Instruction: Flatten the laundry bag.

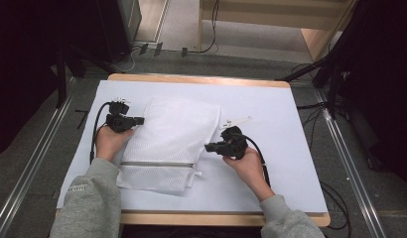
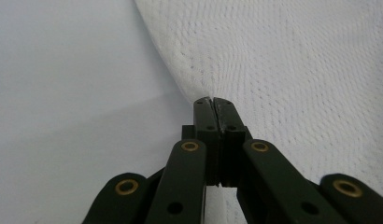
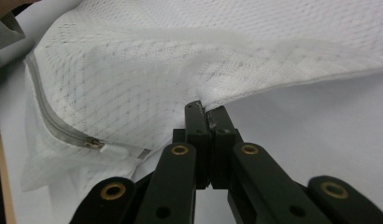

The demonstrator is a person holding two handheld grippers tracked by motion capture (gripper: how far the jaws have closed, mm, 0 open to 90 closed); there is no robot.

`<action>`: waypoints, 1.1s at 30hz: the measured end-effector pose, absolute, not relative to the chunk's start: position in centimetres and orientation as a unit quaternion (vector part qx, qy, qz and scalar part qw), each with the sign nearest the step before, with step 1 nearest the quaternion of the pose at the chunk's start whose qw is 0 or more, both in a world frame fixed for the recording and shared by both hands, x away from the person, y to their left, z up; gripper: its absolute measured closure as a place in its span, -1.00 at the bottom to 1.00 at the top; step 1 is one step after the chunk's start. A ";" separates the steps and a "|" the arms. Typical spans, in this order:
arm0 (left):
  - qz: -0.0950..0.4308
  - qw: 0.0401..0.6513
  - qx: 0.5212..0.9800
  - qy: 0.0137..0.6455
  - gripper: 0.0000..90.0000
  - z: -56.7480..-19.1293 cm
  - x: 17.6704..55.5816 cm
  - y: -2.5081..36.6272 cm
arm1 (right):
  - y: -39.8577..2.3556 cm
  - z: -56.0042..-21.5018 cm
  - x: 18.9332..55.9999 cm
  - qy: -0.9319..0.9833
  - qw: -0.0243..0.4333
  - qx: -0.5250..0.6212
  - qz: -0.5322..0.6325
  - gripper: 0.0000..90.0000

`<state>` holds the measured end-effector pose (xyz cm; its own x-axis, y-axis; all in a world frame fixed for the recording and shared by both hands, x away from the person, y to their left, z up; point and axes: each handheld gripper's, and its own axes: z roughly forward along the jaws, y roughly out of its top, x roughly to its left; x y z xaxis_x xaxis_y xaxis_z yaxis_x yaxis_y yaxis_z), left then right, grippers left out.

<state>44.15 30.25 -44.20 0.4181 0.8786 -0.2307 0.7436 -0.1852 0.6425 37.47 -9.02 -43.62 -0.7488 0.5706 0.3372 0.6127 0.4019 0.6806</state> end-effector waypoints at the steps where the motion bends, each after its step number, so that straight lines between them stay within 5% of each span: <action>1: 0.096 0.356 0.763 0.532 1.00 -44.2 44.3 30.3 | -9.3 -43.4 37.4 -0.835 0.026 -0.356 -0.418 1.00; 13: 0.096 0.359 0.763 0.530 1.00 -44.5 46.3 29.5 | -11.8 -42.7 38.4 -0.819 0.028 -0.389 -0.422 1.00; 18: 0.097 0.349 0.751 0.552 1.00 -45.1 46.7 31.4 | -11.1 -43.1 38.2 -0.824 0.012 -0.382 -0.417 0.75; 24: 0.098 0.355 0.735 0.569 0.99 -45.1 46.7 33.0 | -11.6 -43.0 37.1 -0.825 -0.003 -0.377 -0.421 0.74; 33: 0.109 0.366 0.744 0.548 0.52 -43.5 44.6 33.3 | -11.7 -44.1 36.7 -0.829 -0.023 -0.376 -0.412 0.54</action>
